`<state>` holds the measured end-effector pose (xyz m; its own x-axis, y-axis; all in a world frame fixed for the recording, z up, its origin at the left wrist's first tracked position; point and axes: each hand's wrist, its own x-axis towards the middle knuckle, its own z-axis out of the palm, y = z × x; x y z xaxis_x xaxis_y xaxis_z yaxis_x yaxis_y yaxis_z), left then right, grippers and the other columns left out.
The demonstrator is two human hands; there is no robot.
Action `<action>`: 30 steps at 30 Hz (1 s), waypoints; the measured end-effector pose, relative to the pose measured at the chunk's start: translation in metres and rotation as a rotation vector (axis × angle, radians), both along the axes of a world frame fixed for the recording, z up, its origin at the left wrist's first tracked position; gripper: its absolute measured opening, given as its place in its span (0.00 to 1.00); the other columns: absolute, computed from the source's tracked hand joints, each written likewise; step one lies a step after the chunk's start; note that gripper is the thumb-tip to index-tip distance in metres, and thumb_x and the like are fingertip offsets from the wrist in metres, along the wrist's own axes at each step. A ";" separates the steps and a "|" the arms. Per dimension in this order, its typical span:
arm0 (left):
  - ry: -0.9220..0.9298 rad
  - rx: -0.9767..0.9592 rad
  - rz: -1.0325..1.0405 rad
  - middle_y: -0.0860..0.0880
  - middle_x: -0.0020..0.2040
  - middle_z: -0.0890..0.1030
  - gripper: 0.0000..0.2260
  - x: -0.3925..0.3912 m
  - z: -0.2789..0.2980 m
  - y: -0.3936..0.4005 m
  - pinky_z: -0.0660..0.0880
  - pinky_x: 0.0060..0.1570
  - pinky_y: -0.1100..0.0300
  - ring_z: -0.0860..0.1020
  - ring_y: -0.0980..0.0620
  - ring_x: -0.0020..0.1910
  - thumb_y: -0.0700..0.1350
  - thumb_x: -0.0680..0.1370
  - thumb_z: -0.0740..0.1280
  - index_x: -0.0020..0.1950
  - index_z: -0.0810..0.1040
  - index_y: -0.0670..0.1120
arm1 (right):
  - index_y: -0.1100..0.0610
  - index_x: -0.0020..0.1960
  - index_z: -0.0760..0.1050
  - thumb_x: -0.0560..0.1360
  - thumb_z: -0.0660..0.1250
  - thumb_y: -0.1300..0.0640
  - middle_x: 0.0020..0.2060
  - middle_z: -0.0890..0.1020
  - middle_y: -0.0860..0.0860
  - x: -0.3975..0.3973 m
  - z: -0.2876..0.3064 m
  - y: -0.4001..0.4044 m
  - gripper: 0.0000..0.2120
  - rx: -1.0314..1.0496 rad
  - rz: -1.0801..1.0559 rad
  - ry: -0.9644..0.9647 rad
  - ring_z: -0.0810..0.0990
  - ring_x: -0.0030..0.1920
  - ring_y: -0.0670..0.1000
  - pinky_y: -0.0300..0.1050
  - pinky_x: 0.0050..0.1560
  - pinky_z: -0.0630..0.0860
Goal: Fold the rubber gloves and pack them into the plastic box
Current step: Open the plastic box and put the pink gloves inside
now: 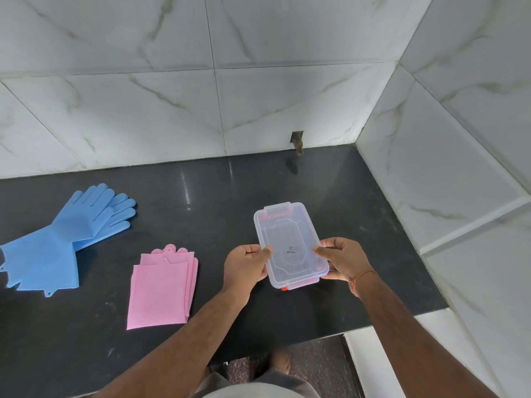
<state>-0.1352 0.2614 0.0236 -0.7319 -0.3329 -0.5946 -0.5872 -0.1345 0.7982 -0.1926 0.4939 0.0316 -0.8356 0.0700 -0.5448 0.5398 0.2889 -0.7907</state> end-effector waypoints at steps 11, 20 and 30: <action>0.001 -0.065 -0.013 0.48 0.55 0.89 0.12 0.005 0.001 0.006 0.88 0.57 0.44 0.89 0.47 0.53 0.49 0.80 0.78 0.59 0.81 0.46 | 0.58 0.53 0.82 0.74 0.81 0.58 0.47 0.89 0.53 0.005 -0.003 0.003 0.12 -0.056 0.020 -0.014 0.91 0.43 0.56 0.52 0.39 0.87; -0.025 -0.017 0.027 0.46 0.56 0.89 0.10 0.009 0.000 0.012 0.87 0.58 0.43 0.89 0.46 0.53 0.47 0.83 0.75 0.60 0.83 0.44 | 0.57 0.55 0.81 0.73 0.81 0.58 0.50 0.88 0.54 0.005 -0.001 0.004 0.14 -0.078 0.021 -0.008 0.90 0.46 0.57 0.54 0.41 0.88; -0.066 -0.035 0.033 0.47 0.55 0.88 0.09 0.005 -0.003 0.012 0.88 0.56 0.44 0.89 0.46 0.53 0.49 0.83 0.75 0.58 0.82 0.46 | 0.56 0.54 0.80 0.74 0.80 0.57 0.51 0.87 0.53 0.013 -0.001 -0.004 0.12 -0.075 -0.019 0.039 0.88 0.48 0.56 0.49 0.39 0.87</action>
<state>-0.1301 0.2729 0.0203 -0.6797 -0.3777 -0.6288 -0.6344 -0.1274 0.7624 -0.1793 0.4902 0.0310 -0.8553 0.0465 -0.5160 0.5128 0.2177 -0.8304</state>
